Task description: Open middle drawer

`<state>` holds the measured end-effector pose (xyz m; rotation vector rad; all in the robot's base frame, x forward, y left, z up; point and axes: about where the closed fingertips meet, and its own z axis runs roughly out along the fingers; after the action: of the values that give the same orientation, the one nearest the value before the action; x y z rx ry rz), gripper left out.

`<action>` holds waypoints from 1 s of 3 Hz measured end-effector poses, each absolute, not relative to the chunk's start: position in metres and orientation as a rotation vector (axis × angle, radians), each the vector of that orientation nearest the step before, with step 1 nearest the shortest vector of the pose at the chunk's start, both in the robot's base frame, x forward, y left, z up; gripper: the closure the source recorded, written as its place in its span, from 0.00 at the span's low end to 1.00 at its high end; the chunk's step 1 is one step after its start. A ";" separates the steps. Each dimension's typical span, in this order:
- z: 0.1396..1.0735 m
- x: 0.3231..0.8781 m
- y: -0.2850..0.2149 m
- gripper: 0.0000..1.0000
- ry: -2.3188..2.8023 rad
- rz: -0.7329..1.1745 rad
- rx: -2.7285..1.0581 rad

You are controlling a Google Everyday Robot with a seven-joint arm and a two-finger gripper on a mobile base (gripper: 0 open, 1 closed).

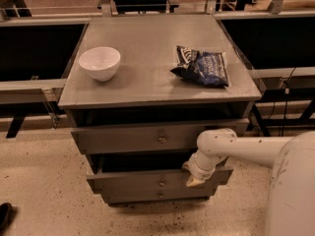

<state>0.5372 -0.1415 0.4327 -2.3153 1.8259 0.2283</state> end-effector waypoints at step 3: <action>0.434 0.542 -0.141 1.00 1.829 0.233 -2.317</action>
Offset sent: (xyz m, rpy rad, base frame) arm -0.1631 -0.0131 -0.0225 -0.0392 0.2016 -0.0209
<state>0.5419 -0.1410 0.4340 -2.3168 1.8289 0.2328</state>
